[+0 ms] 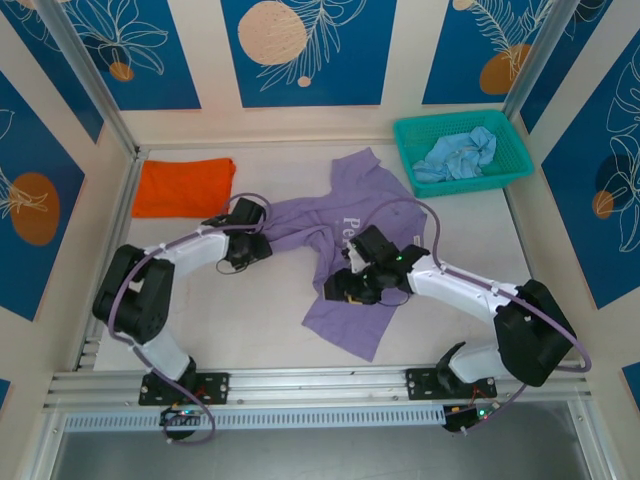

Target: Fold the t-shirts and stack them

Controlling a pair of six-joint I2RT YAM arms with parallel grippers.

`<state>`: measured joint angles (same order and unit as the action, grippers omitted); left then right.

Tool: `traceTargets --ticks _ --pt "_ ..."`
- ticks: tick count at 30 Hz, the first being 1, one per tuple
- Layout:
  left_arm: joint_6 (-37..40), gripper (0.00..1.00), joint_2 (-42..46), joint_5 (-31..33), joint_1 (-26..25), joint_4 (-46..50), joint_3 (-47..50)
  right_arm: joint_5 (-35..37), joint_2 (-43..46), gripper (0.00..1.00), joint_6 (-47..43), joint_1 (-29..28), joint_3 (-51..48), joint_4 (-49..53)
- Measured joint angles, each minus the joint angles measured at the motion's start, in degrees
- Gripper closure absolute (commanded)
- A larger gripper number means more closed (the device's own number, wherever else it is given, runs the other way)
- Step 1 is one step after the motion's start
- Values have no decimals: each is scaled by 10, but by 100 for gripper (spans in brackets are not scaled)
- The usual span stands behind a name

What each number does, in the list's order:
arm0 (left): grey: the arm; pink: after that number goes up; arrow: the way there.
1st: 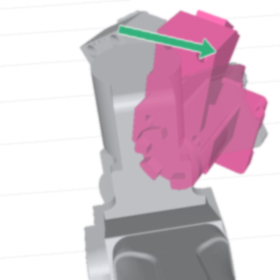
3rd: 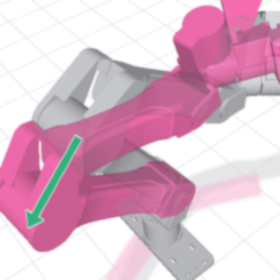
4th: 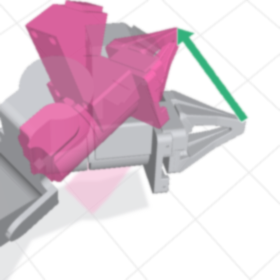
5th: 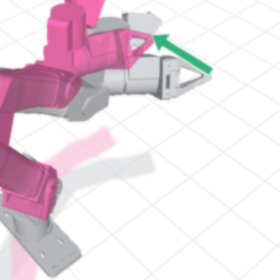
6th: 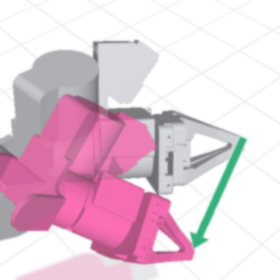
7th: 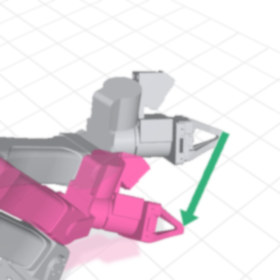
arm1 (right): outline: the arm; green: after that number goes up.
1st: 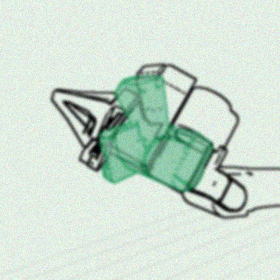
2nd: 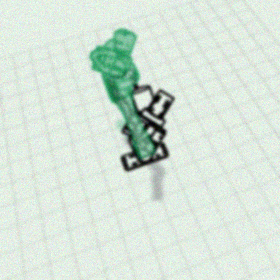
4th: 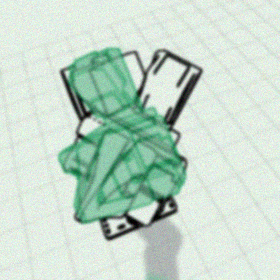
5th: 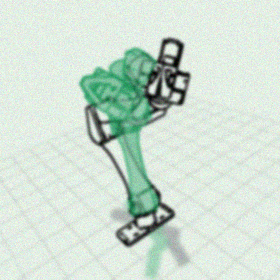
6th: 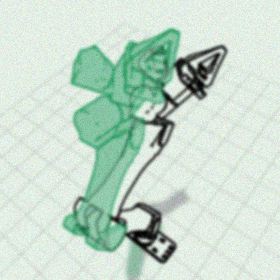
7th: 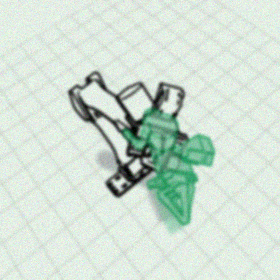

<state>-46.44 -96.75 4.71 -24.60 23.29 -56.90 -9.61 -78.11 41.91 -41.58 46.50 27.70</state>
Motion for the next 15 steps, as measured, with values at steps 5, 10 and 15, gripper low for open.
traceTargets --ticks 5,10,15 --pt "18 79 -57 22 5 -15 -35 28 -34 40 24 -81 4 8" --pt "21 100 -71 31 6 -24 -56 74 -139 45 43 -157 52 22" --pt "18 100 -65 37 6 3 -78 111 -210 73 58 -169 106 58"
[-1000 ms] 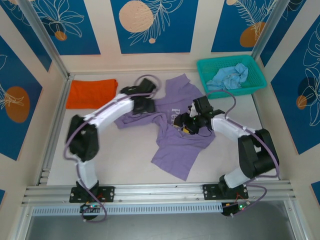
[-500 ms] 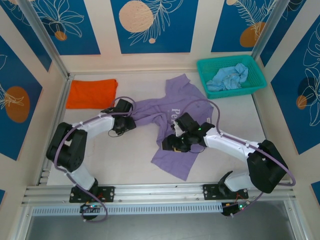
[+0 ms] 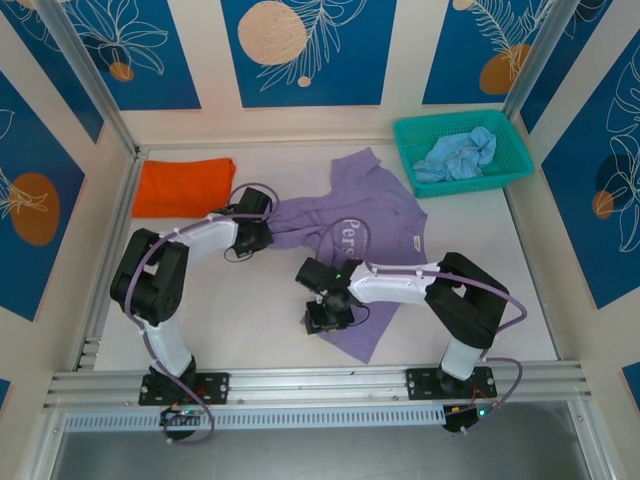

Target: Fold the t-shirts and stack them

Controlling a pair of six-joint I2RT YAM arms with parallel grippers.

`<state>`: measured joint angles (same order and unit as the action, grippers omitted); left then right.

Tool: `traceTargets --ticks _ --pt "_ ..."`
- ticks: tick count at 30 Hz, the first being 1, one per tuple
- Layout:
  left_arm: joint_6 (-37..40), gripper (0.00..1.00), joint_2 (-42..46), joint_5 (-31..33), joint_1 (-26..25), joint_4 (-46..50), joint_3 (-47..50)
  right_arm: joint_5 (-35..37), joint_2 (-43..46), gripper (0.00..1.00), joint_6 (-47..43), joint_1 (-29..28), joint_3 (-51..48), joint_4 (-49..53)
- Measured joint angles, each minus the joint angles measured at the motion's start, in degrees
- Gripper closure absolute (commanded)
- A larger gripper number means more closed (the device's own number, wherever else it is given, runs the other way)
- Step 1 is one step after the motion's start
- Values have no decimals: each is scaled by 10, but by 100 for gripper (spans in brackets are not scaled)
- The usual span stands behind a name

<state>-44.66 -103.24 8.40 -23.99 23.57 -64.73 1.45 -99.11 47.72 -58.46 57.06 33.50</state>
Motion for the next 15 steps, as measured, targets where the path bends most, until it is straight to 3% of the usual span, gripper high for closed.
traceTargets --ticks 5,9,12,14,15 --pt "2 100 30 7 6 90 -87 11 -10 99 -8 1 10 14" --pt "11 100 10 2 33 151 -250 -3 -1 100 -24 14 0 5" --pt "20 100 -53 -5 56 197 -393 -19 21 100 -31 36 -27 -2" --pt "29 94 -130 -10 68 239 -515 -25 41 100 -37 58 -45 3" --pt "33 83 -178 -16 74 257 -582 -31 52 100 -41 71 -53 5"
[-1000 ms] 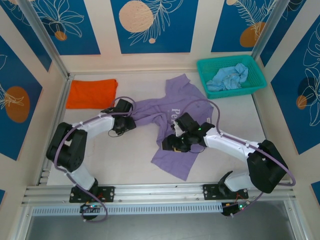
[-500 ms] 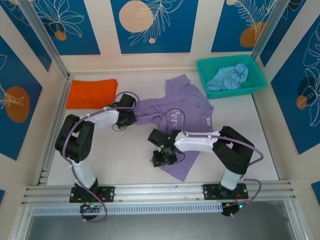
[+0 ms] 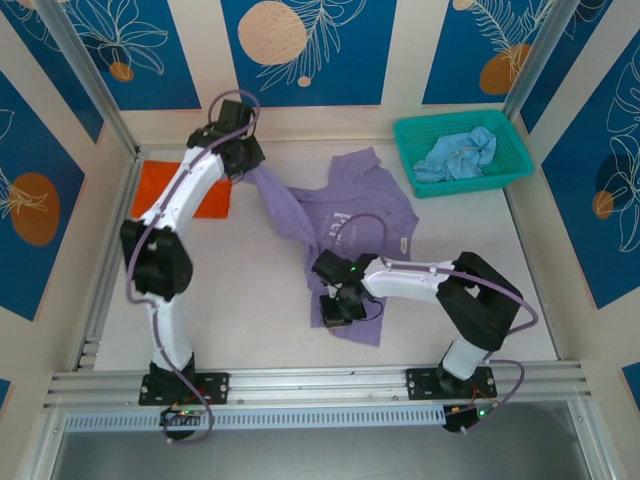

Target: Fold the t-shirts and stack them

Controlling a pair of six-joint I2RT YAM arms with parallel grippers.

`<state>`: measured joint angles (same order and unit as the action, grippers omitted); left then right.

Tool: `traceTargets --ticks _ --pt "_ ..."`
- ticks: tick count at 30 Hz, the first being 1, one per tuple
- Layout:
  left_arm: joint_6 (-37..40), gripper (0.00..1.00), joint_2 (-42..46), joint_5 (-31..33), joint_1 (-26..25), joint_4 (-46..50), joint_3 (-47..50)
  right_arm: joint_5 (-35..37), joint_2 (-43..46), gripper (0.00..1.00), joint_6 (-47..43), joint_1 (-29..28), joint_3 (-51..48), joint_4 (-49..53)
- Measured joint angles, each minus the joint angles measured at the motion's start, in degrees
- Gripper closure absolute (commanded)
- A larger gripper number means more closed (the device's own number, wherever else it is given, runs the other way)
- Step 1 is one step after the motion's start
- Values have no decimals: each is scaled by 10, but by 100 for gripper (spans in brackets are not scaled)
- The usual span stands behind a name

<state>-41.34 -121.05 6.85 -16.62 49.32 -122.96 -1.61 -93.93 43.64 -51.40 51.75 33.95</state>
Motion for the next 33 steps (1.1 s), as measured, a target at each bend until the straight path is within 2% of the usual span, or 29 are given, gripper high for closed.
traceTargets --ticks 1,3,5,8,12,14,17,19,21,23,25,28,31,33 --pt "5 75 -53 -7 4 24 -73 -6 13 100 -3 13 -8 0" --pt "11 65 -148 -21 10 59 -196 -23 40 100 -9 38 -21 -1" --pt "13 60 -220 -38 14 85 -275 -42 68 100 -13 64 -33 -1" --pt "7 44 -269 -61 15 108 -295 -76 108 100 -16 109 -51 -7" --pt "14 41 -271 -88 14 129 -289 -116 157 100 -16 174 -76 -13" --pt "20 38 -232 -81 12 119 -236 -125 177 100 -17 207 -81 -13" --pt "23 35 -78 -61 10 47 13 -136 204 100 -17 254 -86 -13" --pt "14 39 36 -48 10 5 178 -139 217 100 -17 284 -89 -12" --pt "5 41 119 -43 10 -28 289 -144 223 100 -17 309 -93 -11" --pt "-7 41 167 -46 10 -69 369 -152 224 100 -17 332 -97 -12" --pt "-19 41 175 -61 10 -113 426 -160 224 100 -17 354 -102 -13" --pt "-38 40 127 -104 10 -168 466 -172 224 100 -17 387 -108 -16" --pt "-59 42 73 -130 10 -195 465 -187 224 100 -17 422 -120 -25" --pt "-72 47 70 -154 15 -203 452 -198 224 100 -17 440 -126 -31"
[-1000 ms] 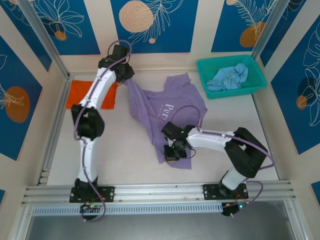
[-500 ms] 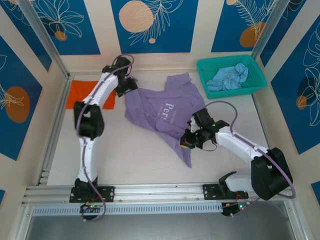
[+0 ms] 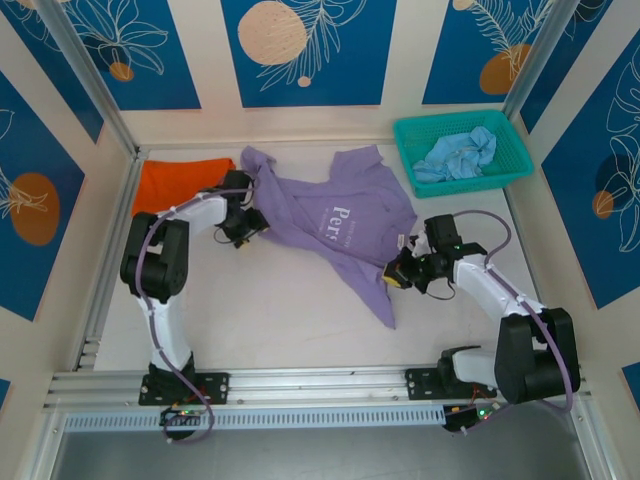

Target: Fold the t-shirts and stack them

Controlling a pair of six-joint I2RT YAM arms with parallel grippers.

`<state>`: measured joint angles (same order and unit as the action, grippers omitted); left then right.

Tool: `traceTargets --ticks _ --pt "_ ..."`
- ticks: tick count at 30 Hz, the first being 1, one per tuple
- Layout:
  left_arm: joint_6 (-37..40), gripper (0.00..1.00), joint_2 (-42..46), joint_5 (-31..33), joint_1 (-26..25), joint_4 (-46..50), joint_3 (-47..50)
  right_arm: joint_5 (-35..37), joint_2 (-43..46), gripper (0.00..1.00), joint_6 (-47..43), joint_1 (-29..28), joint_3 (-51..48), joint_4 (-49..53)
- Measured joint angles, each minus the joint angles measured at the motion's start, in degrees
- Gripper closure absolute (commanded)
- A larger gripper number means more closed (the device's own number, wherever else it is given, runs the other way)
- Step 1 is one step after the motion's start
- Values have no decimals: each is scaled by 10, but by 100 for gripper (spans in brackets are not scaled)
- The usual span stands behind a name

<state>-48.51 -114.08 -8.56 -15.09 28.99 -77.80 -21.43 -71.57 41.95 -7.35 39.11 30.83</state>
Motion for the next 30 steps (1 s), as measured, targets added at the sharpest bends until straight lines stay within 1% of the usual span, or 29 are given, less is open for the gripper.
traceTargets --ticks 1,2,4,6,7,9,11,14,17,19,21,22,24,25,27,29,30 --pt "-6 54 -12 -8 -1 -17 -13 -3 0 100 0 7 -3 -2" --pt "-10 64 -28 -10 -3 -24 -27 -6 0 100 0 12 -4 -3" --pt "-14 83 -42 -6 -1 10 -51 -12 0 100 0 19 -8 -4" --pt "-14 99 -69 -11 -6 1 -82 -15 0 100 0 23 -11 -5" --pt "-12 100 -74 -14 -7 5 -95 -15 1 100 -1 23 -12 -5" --pt "-5 100 -84 -15 -16 -7 -117 -15 5 100 -3 25 -12 -3" --pt "7 100 -89 2 -29 3 -134 -15 13 100 -7 27 -12 1" --pt "44 100 -84 54 -54 66 -181 -13 31 100 -12 27 -12 10" --pt "109 100 -61 117 -83 147 -242 -5 50 100 -17 27 -9 22" --pt "158 100 -33 170 -109 204 -279 1 59 100 -20 27 -5 30" --pt "202 98 -5 231 -146 263 -312 6 62 100 -23 27 -2 35" --pt "220 100 6 262 -169 292 -329 7 62 100 -25 27 -1 35" --pt "242 100 15 316 -215 343 -357 11 61 100 -28 27 -1 36" --pt "249 97 15 335 -232 359 -363 12 61 100 -29 27 -1 37" --pt "260 89 4 359 -270 387 -364 15 60 100 -31 27 1 40" --pt "268 83 -28 373 -289 409 -364 16 58 100 -31 26 3 44" --pt "270 69 -49 379 -295 417 -363 17 57 100 -33 25 5 46"
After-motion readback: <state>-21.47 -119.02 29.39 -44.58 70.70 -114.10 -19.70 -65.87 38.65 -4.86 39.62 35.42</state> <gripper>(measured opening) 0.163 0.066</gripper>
